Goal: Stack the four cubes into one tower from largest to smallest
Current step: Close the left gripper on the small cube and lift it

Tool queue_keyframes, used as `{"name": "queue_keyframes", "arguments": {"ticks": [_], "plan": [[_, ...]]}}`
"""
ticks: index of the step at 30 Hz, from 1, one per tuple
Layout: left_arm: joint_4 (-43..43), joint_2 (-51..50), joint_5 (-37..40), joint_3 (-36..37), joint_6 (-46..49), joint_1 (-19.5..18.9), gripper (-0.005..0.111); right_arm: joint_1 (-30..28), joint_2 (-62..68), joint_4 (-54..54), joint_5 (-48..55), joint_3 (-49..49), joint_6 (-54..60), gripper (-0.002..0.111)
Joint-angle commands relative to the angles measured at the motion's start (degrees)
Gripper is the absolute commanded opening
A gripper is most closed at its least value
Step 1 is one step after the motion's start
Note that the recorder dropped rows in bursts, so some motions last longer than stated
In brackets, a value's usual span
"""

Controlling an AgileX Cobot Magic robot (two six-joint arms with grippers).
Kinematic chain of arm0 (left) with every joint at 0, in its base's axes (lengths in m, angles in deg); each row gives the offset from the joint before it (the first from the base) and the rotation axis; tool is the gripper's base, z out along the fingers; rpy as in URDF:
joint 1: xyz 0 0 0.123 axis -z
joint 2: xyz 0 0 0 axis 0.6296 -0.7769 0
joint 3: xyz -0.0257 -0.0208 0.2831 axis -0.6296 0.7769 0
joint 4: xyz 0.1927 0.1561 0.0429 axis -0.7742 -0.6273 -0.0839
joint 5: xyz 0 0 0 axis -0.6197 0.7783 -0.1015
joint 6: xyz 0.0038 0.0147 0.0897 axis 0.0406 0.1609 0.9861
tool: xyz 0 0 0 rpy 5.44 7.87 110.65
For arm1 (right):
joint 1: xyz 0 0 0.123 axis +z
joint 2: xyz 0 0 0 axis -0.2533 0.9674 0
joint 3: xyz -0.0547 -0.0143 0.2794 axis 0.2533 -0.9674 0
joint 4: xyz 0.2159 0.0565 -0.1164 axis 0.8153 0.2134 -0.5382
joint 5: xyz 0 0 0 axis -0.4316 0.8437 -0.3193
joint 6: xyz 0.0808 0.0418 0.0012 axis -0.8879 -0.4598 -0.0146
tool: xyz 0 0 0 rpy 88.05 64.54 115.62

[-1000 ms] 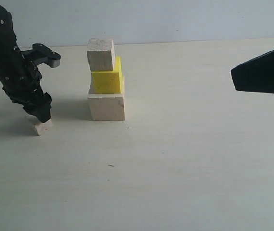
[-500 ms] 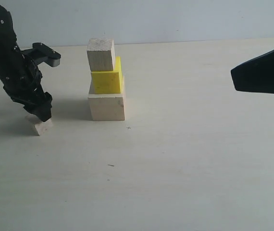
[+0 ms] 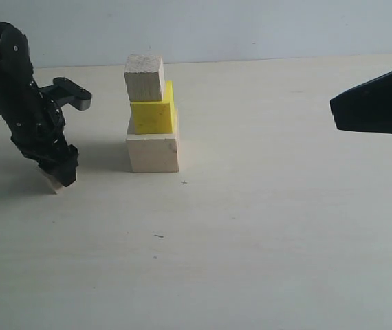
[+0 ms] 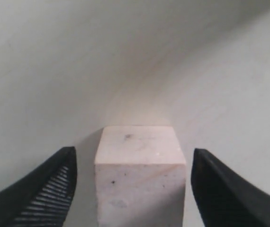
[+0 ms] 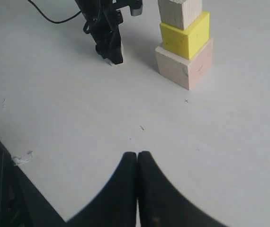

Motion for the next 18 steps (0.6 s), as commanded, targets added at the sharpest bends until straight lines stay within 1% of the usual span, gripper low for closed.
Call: {"name": "queue_keyframes", "arguments": {"ticks": [1,3,4,6,9,11,15,18], "plan": [[0.5,-0.1,-1.1,0.1,0.0,0.2,0.066,-0.2,-0.5,0.1,-0.4,-0.2,0.5,0.0],[0.5,-0.1,-0.9,0.1,0.0,0.2,0.059,-0.2,-0.5,0.1,-0.4,-0.2,0.5,0.0],[0.5,-0.1,-0.7,0.1,-0.1,0.2,0.053,-0.2,-0.5,0.1,-0.4,-0.2,0.5,0.0],[0.5,-0.1,-0.1,0.1,-0.2,0.2,0.035,-0.2,-0.5,0.1,-0.4,-0.2,0.5,0.0],[0.5,-0.1,1.7,0.1,-0.2,0.2,0.002,-0.2,-0.5,0.1,-0.4,-0.2,0.5,0.0],[0.5,0.2,3.5,-0.3,0.0,0.2,0.0,-0.2,-0.5,0.1,-0.4,-0.2,0.5,0.0],[0.5,2.8,6.4,-2.6,0.2,0.1,0.0,-0.2,-0.5,0.1,-0.4,-0.2,0.5,0.0],[3.0,6.7,8.0,-5.1,2.3,-0.3,0.0,-0.2,-0.5,0.1,-0.4,-0.2,0.5,0.0]]}}
